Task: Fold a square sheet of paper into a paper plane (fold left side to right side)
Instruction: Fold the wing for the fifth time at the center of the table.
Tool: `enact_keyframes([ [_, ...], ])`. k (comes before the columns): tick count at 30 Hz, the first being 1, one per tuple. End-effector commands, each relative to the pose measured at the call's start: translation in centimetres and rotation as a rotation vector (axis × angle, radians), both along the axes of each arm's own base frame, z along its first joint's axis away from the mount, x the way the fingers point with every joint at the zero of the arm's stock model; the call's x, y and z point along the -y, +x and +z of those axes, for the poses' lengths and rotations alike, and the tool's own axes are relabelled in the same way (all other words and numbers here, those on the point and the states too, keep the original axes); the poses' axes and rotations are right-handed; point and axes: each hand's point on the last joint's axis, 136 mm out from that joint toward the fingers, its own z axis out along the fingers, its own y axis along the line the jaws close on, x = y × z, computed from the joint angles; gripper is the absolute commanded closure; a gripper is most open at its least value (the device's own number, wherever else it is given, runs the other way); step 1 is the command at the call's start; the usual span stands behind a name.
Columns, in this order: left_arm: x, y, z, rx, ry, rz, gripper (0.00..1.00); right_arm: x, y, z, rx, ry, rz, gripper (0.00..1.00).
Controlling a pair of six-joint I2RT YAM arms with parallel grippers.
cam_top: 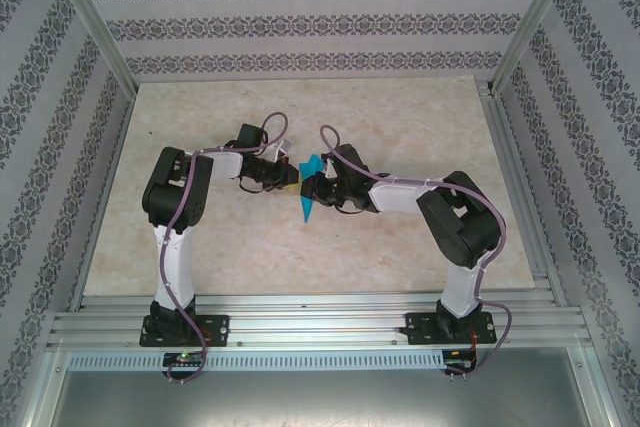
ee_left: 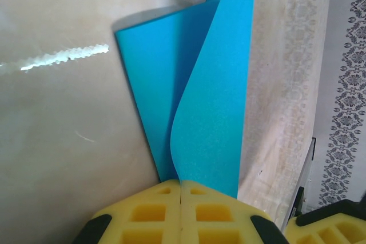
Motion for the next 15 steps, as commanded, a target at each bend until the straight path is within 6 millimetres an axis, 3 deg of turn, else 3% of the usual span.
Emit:
enact_keyframes([
  [1, -0.6, 1.2, -4.9, 0.035, 0.116, 0.03, 1.0, -0.9, 0.5, -0.4, 0.018, 0.008, 0.027, 0.76],
  [15, -0.3, 1.7, -4.9, 0.028, 0.103, 0.034, 1.0, 0.0, 0.1, -4.2, -0.045, -0.06, 0.002, 0.76],
])
